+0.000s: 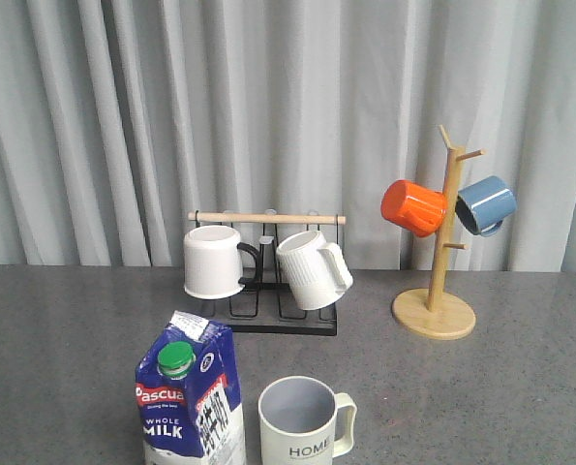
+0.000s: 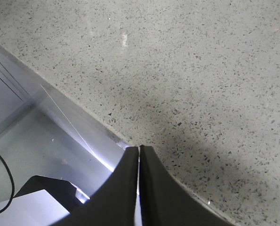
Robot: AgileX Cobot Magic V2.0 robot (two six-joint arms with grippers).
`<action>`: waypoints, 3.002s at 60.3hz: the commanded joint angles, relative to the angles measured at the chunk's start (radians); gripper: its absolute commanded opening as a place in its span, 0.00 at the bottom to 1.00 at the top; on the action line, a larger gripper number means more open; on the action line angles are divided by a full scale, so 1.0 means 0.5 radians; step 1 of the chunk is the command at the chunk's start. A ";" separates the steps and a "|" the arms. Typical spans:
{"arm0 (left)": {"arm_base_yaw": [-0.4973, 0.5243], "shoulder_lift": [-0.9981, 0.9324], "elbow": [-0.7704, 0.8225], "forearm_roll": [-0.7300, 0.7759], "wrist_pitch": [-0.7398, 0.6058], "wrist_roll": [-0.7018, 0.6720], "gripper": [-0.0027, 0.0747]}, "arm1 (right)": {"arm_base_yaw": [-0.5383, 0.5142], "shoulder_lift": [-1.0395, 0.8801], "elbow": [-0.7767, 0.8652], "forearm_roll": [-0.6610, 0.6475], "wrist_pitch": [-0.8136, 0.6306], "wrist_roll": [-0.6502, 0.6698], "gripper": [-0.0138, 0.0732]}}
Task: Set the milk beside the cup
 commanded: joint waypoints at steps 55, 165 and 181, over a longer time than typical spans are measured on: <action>0.003 -0.026 0.041 -0.002 -0.132 -0.019 0.03 | -0.009 0.005 -0.056 0.029 -0.081 -0.007 0.15; 0.003 -0.026 0.041 -0.002 -0.130 -0.019 0.03 | -0.504 -1.106 0.803 -1.384 -1.385 1.592 0.15; 0.003 -0.026 0.041 -0.002 -0.128 -0.019 0.03 | -0.648 -1.106 0.803 -1.383 -1.458 1.599 0.15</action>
